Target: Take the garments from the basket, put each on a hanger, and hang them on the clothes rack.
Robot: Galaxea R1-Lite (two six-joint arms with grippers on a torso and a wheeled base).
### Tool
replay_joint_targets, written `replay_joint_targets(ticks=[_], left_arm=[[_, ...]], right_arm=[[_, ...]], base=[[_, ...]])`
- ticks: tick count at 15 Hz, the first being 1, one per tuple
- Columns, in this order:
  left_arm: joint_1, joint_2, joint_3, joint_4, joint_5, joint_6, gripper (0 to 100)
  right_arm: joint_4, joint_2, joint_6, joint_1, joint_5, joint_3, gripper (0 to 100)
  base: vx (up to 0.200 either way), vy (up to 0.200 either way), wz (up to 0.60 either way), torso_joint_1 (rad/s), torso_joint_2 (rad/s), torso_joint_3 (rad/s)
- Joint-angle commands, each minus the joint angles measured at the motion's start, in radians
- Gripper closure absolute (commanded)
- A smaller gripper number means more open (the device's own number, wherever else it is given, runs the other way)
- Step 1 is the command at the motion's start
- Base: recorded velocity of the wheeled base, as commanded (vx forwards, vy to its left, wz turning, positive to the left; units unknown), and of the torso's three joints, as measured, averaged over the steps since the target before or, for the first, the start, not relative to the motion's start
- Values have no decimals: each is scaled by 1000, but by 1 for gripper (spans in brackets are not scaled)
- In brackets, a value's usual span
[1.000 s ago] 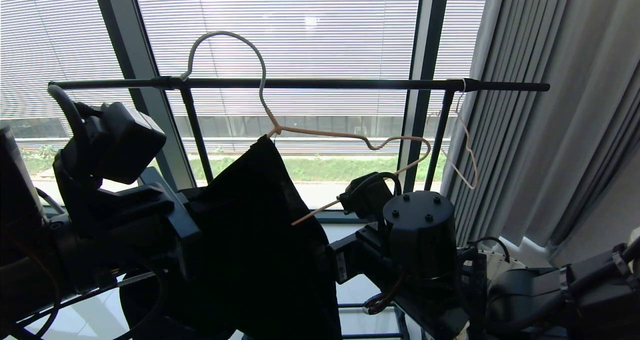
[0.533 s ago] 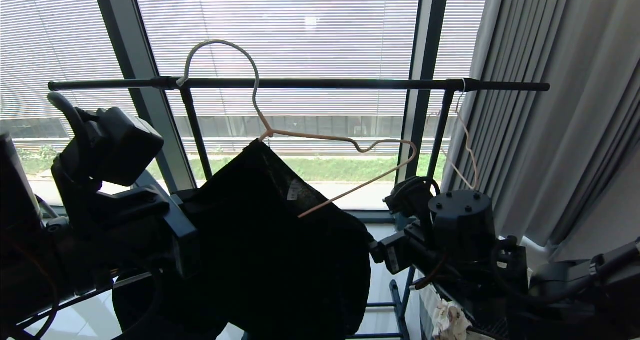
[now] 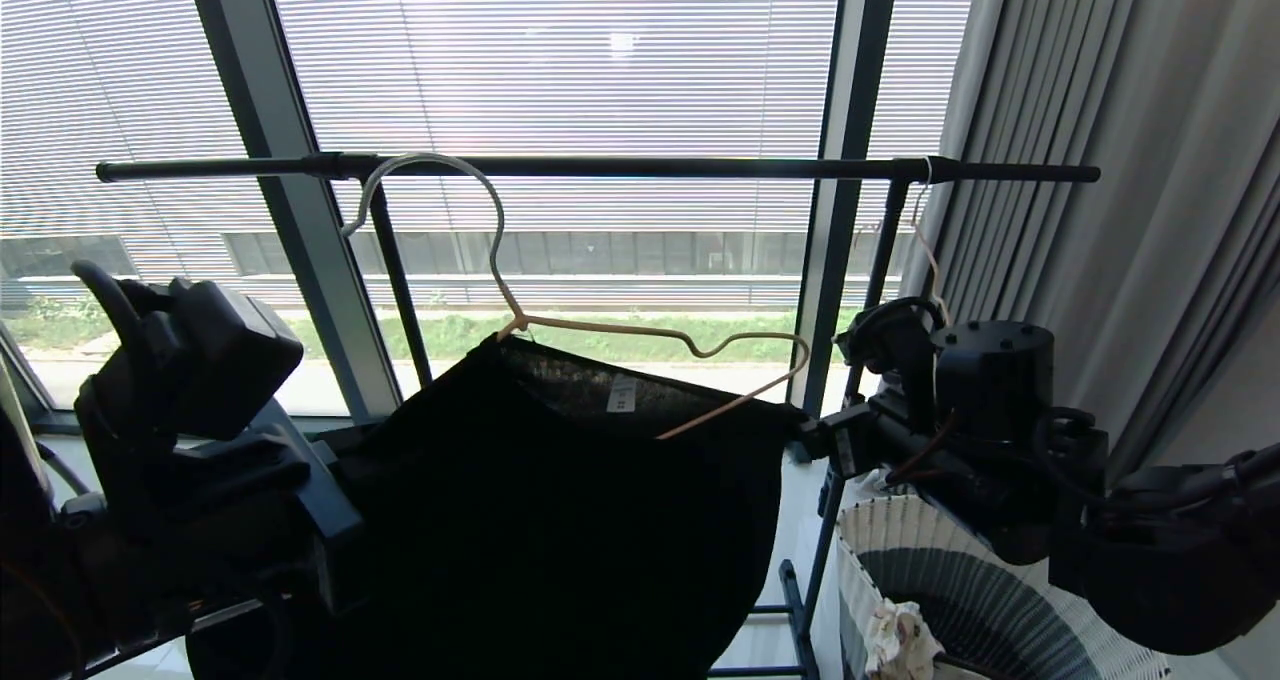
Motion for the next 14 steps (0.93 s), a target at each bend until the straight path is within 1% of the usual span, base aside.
replay_joint_targets(ticks=[1,5,8,11,13,14], left_arm=[[0,-36,46,-1,-1,9,100],[0,-52,80,-1,-4,15,100],[11,-32,95,2,-6,70,100],[11,-1,109,4,-6,78,100],[11,57,107,2,-4,76,100],[12,92,104,1,-4,75,100]], right_arm=[[4,-4,-14,-26,1,-19,0],[25,-4,-24,-41,8,-20,0],[41,-9,-31,-40,14,-22,0],[91,-13,-31,-49,22,-65,0],[157,-33,-33,-60,85,-114,0],[197,-41,-33,-63,102,-144,0]], base=[[0,0,0,0,0,0],[0,0,0,0,0,0],[0,0,0,0,0,0],[0,0,0,0,0,0],[0,0,0,0,0,0],[0,0,0,0,0,0]])
